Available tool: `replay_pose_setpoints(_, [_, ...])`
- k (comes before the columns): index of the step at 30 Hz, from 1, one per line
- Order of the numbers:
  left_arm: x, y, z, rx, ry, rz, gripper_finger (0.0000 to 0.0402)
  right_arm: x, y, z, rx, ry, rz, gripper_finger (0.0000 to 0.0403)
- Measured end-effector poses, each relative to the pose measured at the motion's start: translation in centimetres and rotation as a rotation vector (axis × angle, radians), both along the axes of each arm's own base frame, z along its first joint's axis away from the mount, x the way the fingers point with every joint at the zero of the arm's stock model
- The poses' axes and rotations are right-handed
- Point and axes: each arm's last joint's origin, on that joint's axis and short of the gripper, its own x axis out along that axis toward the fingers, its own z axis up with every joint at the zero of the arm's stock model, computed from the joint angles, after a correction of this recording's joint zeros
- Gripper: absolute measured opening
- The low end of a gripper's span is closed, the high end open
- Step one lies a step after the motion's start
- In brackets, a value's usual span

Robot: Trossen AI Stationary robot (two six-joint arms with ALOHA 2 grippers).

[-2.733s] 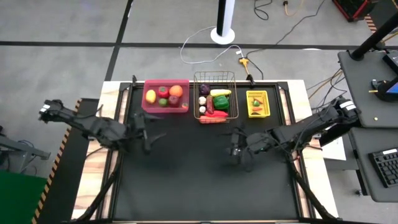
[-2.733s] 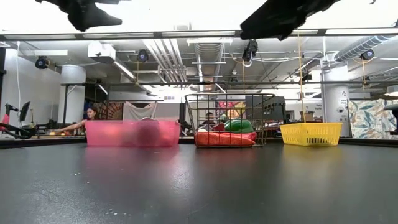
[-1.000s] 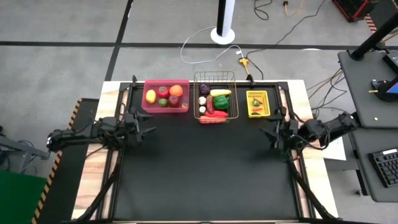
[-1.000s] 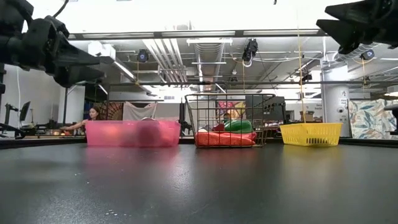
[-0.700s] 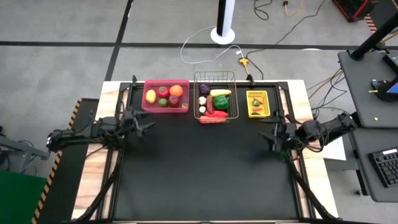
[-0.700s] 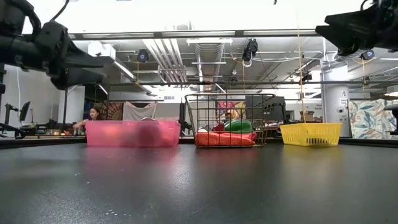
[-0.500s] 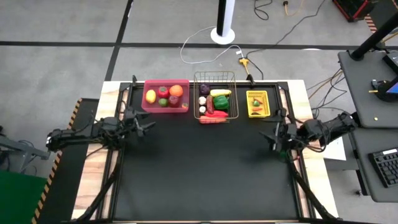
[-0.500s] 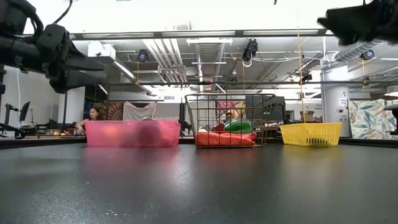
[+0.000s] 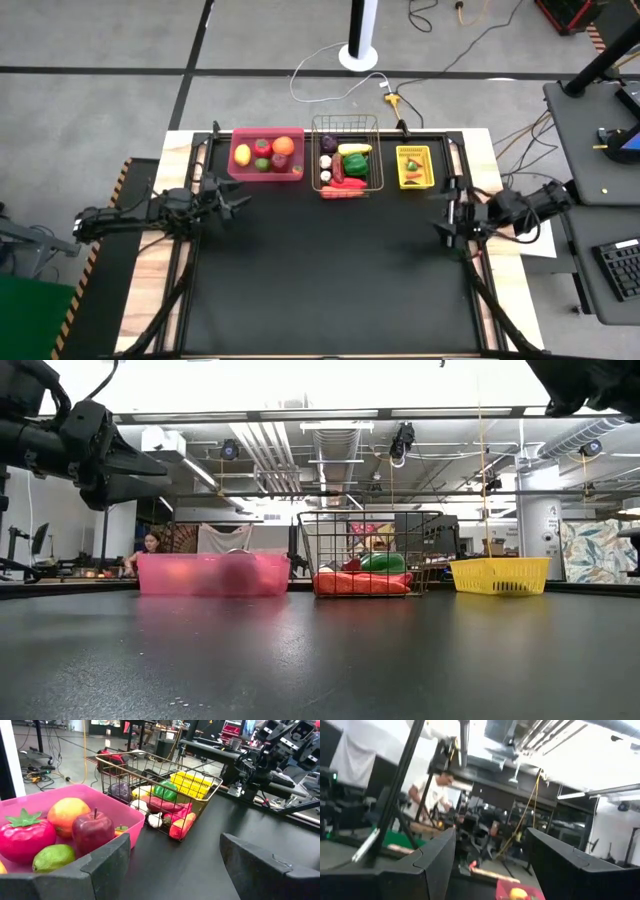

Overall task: Sort produce into baskets
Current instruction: Return to Home Position

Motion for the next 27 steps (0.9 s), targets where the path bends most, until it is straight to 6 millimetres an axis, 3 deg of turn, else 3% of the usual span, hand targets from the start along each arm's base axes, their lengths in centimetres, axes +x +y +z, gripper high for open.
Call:
replay_pose_setpoints(6, [0.01, 0.00, -0.01, 0.000, 0.001, 0.000, 0.0287, 0.00, -0.05, -0.27, 0.048, -0.041, -0.002, 0.0227])
replay_pose_setpoints(10, [0.01, 0.00, 0.00, 0.000, 0.001, 0.000, 0.0288, 0.24, -0.35, -0.63, 0.240, 0.004, -0.054, 0.0224])
replay_pose_setpoints(17, [0.02, 0.00, -0.01, 0.001, 0.002, 0.000, 0.0288, 0.61, -0.32, -0.99, 0.464, 0.038, 0.009, 0.0232])
replay_pose_setpoints(27, [0.02, 0.00, -0.01, 0.001, 0.002, 0.000, 0.0288, 0.73, -0.28, -1.09, 0.498, 0.047, 0.022, 0.0242])
